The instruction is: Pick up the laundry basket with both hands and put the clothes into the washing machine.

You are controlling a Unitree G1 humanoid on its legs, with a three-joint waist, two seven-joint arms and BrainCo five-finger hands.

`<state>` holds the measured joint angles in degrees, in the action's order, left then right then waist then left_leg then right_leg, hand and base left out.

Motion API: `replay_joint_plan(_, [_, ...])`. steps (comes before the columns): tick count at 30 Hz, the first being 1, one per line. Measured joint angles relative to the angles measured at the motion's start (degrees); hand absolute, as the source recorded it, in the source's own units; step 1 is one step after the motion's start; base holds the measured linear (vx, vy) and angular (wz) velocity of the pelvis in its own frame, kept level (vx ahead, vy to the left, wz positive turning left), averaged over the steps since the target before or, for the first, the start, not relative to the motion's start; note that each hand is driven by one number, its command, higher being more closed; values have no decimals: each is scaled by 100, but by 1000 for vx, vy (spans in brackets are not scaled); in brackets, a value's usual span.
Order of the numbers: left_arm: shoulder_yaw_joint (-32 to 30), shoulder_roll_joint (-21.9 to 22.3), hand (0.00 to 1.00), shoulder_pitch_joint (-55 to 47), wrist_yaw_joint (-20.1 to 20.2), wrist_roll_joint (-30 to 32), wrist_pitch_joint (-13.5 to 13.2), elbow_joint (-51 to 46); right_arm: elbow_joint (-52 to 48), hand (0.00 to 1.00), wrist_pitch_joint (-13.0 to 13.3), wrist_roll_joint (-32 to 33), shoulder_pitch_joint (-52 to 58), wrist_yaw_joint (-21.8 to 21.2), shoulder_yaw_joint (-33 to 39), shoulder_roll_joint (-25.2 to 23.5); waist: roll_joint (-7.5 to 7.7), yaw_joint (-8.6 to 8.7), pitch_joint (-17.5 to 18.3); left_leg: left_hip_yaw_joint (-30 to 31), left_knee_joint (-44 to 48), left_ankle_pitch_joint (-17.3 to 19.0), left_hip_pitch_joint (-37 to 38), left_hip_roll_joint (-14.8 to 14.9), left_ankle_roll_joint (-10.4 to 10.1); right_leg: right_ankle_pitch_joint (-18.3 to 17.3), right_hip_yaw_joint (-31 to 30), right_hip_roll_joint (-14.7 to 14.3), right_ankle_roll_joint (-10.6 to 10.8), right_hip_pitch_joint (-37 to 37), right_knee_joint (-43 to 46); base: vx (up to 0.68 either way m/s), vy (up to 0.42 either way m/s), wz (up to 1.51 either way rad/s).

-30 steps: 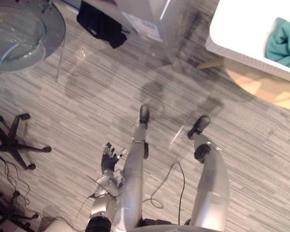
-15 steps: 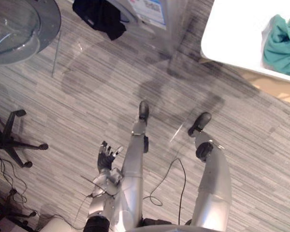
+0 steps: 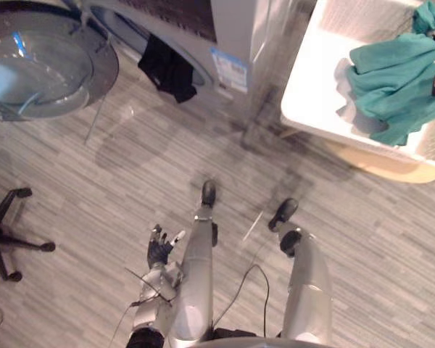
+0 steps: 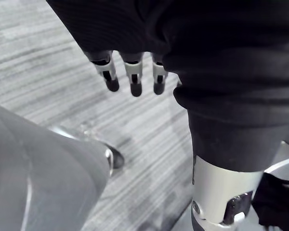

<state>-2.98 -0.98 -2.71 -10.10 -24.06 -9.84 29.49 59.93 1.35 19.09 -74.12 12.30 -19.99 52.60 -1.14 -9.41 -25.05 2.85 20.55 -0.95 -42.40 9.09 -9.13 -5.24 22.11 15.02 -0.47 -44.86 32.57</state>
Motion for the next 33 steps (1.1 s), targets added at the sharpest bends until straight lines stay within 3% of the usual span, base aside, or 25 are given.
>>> replay_joint_plan(1, [-1, -36, 0, 0, 3, 3, 0, 107, -206, 100, 12, 92, 4, 1, 159, -34, 30, 77, 16, 2, -82, -9, 193, 0, -14, -11, 29, -5, 14, 192, -55, 57, -10, 2])
replay_joint_plan(5, [-164, -59, 0, 1, 9, 200, 20, 532, -932, 100, 161, 418, 350, 39, 1236, -128, 143, 104, 108, -26, -342, -25, 896, 13, -39, -59, 104, -30, 87, 881, -234, 86, -8, 2])
replay_joint_plan(10, [-284, -131, 0, -101, 6, 260, 148, 1113, -2502, 100, 469, 875, 1790, 282, 3206, -685, 417, 100, 848, -2, -843, -29, 1755, 30, -49, -154, 314, -88, 225, 1781, -633, 153, -12, 10])
replay_joint_plan(14, [-284, -105, 0, -247, 5, 444, 226, 1230, -4030, 100, 800, 1003, 3015, 542, 4277, -1428, 498, 128, 1421, 12, -1248, -30, 2462, -19, -48, -222, 478, -66, 337, 2501, -929, 162, 2, 14])
replay_joint_plan(17, [-222, -91, 0, -465, 4, 454, 260, 1219, -4783, 100, 962, 975, 3710, 689, 4485, -1962, 489, 160, 1971, 21, -1573, -37, 2869, -19, -39, -226, 597, -117, 407, 2916, -1223, 139, -6, 7])
replay_joint_plan(22, [-47, -74, 0, -789, 1, 458, 334, 705, -5045, 100, 1086, 736, 4173, 778, 4327, -2555, 465, 248, 2530, 27, -1860, -44, 3247, -9, -27, -17, 574, -309, 524, 3374, -1830, 110, 2, -6])
replay_joint_plan(26, [12, -92, 0, -985, -7, 448, 332, -619, -5047, 100, 1102, 527, 4397, 709, 3902, -2854, 456, 241, 2642, 26, -1863, -45, 3364, -12, -23, 311, 528, -499, 556, 3722, -2463, 41, 13, -8])
replay_joint_plan(28, [-127, -70, 0, -1032, -67, 445, 304, -1768, -5156, 100, 1100, 498, 4564, 583, 3797, -3122, 447, 231, 2652, 42, -1871, -40, 3459, -46, -15, 437, 542, -568, 576, 3919, -2727, 0, 0, 0])
replay_joint_plan(33, [-688, -58, 0, -1063, -411, 496, 14, -3820, -5676, 100, 1078, 509, 4984, 210, 3501, -3440, 326, 238, 2774, 161, -1878, 1, 3648, -155, 55, 612, 603, -582, 637, 4308, -3103, 0, 14, 8])
